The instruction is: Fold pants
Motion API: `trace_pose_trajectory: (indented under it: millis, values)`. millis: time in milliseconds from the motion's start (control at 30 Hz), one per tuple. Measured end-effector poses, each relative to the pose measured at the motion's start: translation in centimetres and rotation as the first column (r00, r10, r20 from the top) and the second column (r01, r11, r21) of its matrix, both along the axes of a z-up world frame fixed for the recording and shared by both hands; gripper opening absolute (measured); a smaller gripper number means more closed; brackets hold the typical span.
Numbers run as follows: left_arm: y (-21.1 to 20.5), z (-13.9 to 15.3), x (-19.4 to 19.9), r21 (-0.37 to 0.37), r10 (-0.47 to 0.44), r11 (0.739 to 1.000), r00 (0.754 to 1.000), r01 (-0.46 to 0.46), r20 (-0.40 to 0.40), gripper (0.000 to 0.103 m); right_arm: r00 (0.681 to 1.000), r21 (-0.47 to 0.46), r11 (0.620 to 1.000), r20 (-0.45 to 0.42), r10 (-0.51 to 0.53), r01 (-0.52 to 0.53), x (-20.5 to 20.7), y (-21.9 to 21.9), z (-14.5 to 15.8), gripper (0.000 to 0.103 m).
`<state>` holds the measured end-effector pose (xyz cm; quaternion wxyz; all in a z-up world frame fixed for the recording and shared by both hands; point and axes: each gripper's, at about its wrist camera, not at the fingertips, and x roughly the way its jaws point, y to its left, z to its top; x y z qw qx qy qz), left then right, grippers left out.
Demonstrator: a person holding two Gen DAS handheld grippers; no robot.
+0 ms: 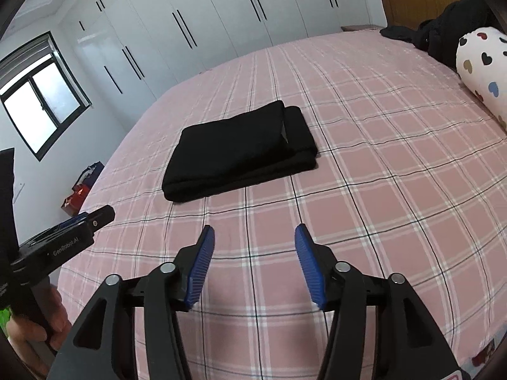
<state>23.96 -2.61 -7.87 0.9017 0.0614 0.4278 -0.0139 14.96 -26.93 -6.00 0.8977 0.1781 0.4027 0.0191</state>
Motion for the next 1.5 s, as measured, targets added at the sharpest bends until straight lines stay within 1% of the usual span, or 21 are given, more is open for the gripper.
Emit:
trace_pose_trajectory:
  millis: [33,100,133,233,333,367,433,467,533,667,733,800,933,1000,1033,1100,1233,1300,1400,1500]
  values:
    - [0.0,0.0,-0.4,0.006,0.002,1.0,1.0,-0.002,0.004,0.064,1.0,-0.007,1.0,0.002,0.004,-0.004,-0.3,0.2,0.0,0.059]
    - [0.1,0.0,-1.3,0.017,-0.001,1.0,1.0,0.001,0.023,0.087,1.0,-0.03,0.999,-0.001,0.014,-0.014,-0.9,0.7,-0.2,0.059]
    - [0.3,-0.1,-1.9,0.025,-0.001,1.0,0.999,0.0,0.039,0.091,1.0,-0.043,0.999,-0.005,0.016,-0.017,-1.3,1.0,-0.4,0.059]
    - [0.5,-0.1,-3.5,0.027,-0.01,1.0,0.998,0.009,0.055,0.092,1.0,-0.035,0.999,-0.005,0.019,-0.019,-2.7,1.5,-0.7,0.059]
    - [0.8,0.3,-5.2,-0.017,-0.035,0.999,0.997,0.036,0.073,0.093,1.0,-0.037,0.999,-0.003,0.017,-0.018,-4.1,2.2,-0.7,0.059]
    - [0.8,0.5,-5.6,-0.025,-0.033,0.999,0.996,0.035,0.078,0.097,1.0,-0.039,0.999,0.003,0.011,-0.011,-4.7,2.4,-0.6,0.059]
    - [0.9,0.7,-6.6,-0.028,-0.033,0.999,0.995,0.036,0.09,0.098,1.0,-0.035,0.999,0.017,0.0,0.001,-5.6,2.6,-0.3,0.062]
    - [0.9,0.7,-7.1,-0.026,-0.035,0.999,0.995,0.038,0.097,0.098,1.0,-0.037,0.999,0.025,-0.009,0.01,-6.0,2.6,-0.2,0.066]
    - [0.9,0.4,-7.8,-0.026,-0.031,0.999,0.995,0.034,0.098,0.098,0.999,-0.049,0.999,0.036,-0.016,0.017,-6.8,3.0,-0.1,0.067]
    - [1.0,-1.2,-8.6,-0.014,0.0,1.0,0.999,0.0,0.039,0.098,1.0,-0.067,0.998,0.028,-0.004,0.006,-7.6,3.5,-0.4,0.067]
    - [1.3,-2.0,-8.7,-0.041,0.005,0.999,1.0,-0.004,0.004,0.098,1.0,-0.074,0.997,0.021,-0.003,0.005,-8.0,3.7,-0.7,0.067]
    - [1.6,-2.5,-8.8,-0.058,0.01,0.998,1.0,-0.011,-0.013,0.098,1.0,-0.078,0.997,0.018,-0.005,0.007,-8.3,3.9,-0.9,0.067]
    - [1.7,-3.1,-8.7,-0.031,0.033,0.999,0.999,-0.033,0.001,0.098,1.0,-0.081,0.997,0.01,-0.004,0.004,-8.3,4.1,-1.2,0.067]
    - [1.8,-3.1,-8.8,-0.038,0.041,0.998,0.999,-0.04,0.024,0.098,1.0,-0.078,0.997,0.007,-0.005,0.005,-8.3,4.3,-1.4,0.067]
    - [1.7,-3.1,-8.7,-0.03,0.043,0.999,0.998,-0.041,0.044,0.098,1.0,-0.08,0.997,0.005,-0.004,0.004,-8.2,4.4,-1.5,0.067]
    - [1.5,-3.3,-8.6,0.0,0.039,0.999,0.998,-0.039,0.059,0.098,1.0,-0.081,0.997,-0.002,-0.001,0.001,-8.2,4.6,-1.8,0.067]
    - [1.4,-3.5,-8.5,0.009,0.04,0.999,0.997,-0.041,0.062,0.098,1.0,-0.09,0.996,-0.012,0.002,-0.003,-8.3,5.0,-2.0,0.067]
    - [1.4,-3.4,-8.6,0.0,0.027,1.0,0.998,-0.027,0.055,0.098,1.0,-0.094,0.996,-0.013,0.001,-0.002,-8.3,5.0,-2.1,0.067]
    - [1.2,-3.2,-9.0,0.028,0.013,1.0,0.999,-0.014,0.038,0.098,1.0,-0.093,0.996,-0.018,-0.002,0.0,-8.3,5.1,-2.2,0.067]
    - [0.8,-3.0,-9.6,0.046,-0.001,0.999,0.999,-0.002,0.049,0.098,1.0,-0.089,0.996,-0.018,-0.001,-0.001,-8.5,5.2,-2.2,0.068]
